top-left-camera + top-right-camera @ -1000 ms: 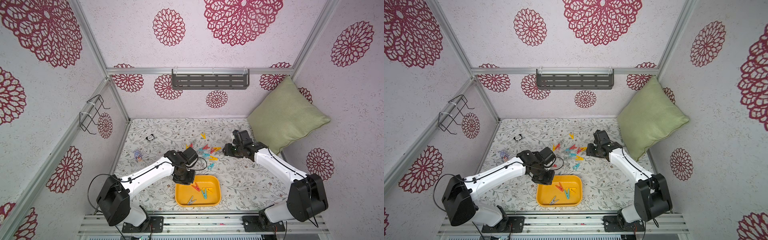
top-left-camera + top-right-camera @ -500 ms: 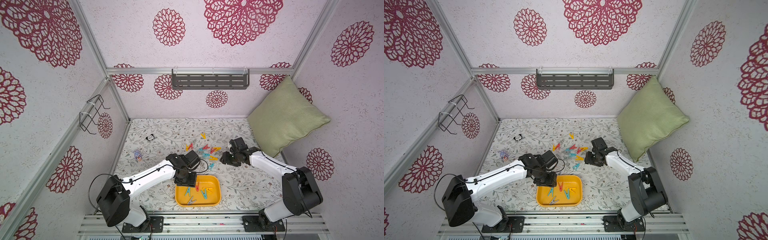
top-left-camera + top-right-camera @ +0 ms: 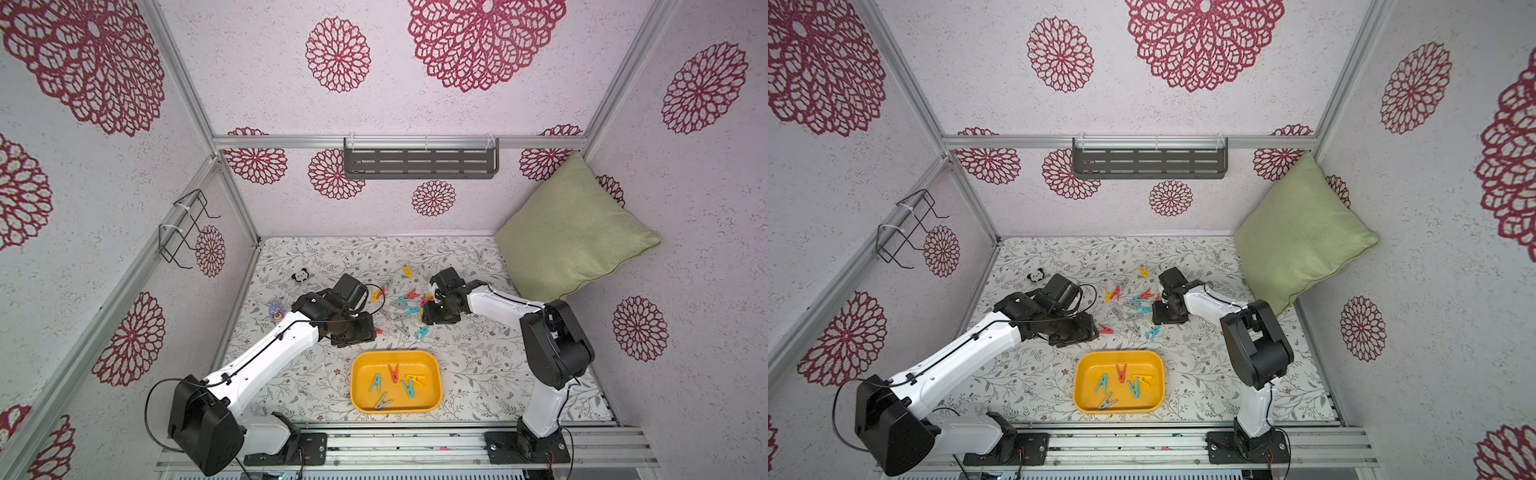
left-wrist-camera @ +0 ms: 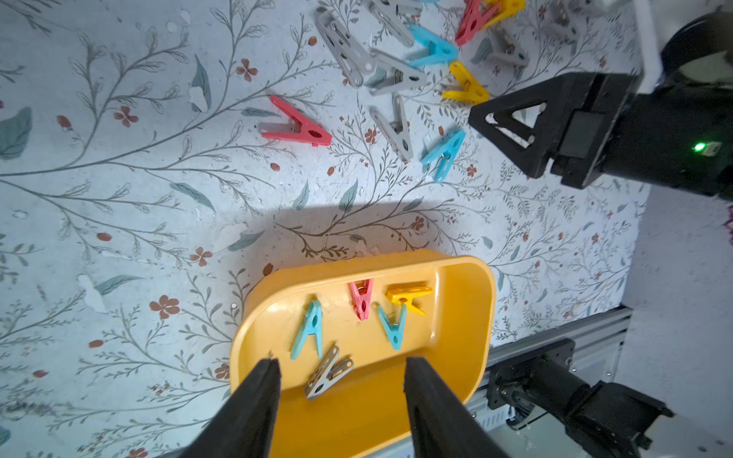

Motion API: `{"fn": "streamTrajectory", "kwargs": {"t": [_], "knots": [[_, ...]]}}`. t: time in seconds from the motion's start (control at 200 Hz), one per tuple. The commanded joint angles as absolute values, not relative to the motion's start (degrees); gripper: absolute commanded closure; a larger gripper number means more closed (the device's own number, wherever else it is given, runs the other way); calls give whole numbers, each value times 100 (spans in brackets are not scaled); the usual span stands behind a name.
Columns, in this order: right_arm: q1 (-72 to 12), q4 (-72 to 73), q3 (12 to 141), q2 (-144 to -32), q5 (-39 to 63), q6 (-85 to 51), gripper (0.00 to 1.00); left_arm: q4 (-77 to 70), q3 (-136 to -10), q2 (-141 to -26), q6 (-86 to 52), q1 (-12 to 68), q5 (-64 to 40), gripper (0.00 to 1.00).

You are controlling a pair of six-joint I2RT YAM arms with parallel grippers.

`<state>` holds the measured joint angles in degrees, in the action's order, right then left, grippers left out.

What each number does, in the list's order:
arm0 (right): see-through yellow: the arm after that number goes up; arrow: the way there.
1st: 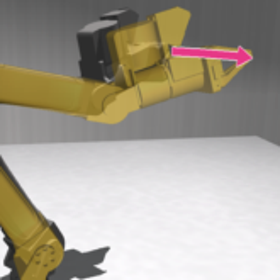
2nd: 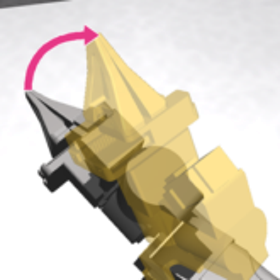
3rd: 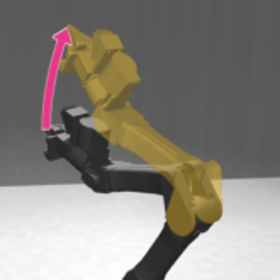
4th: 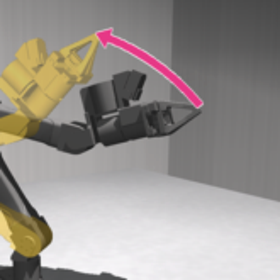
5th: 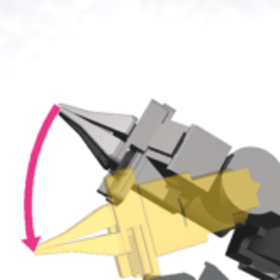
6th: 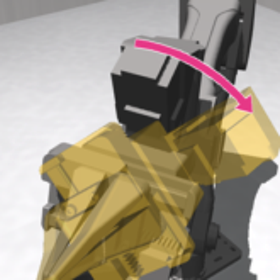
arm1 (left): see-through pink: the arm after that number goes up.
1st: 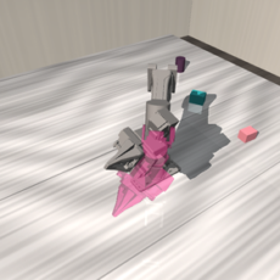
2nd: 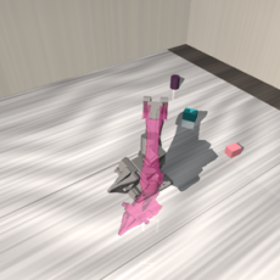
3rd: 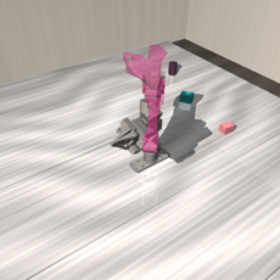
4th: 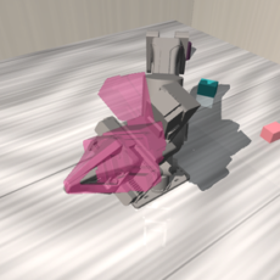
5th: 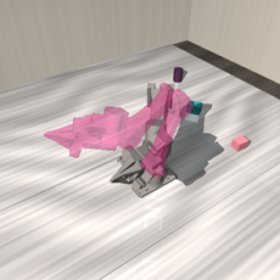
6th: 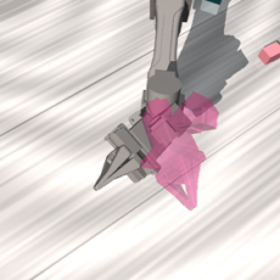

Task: Put the clothespins into the storage box
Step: Pick up the clothespin from the center of the board.

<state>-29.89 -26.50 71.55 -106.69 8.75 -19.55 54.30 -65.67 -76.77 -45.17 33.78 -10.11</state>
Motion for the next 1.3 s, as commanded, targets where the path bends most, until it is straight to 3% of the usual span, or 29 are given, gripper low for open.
{"fn": "streamTrajectory", "kwargs": {"t": [0.0,0.45,0.986,1.296], "knots": [[-3050,-3041,7652,-10881,565,-1433,45,5120,-6426,-7581,-4605,3137,-1314,43],[-3059,-3483,8591,-11816,404,-1030,51,5068,-6412,-7732,-4412,2638,-1650,43],[-3062,-3306,8145,-11471,455,-1112,84,4895,-6596,-8040,-4515,2575,-1840,43],[-3067,-3308,7860,-10597,602,-1306,92,4659,-6688,-8142,-4792,2571,-1852,44]]}}
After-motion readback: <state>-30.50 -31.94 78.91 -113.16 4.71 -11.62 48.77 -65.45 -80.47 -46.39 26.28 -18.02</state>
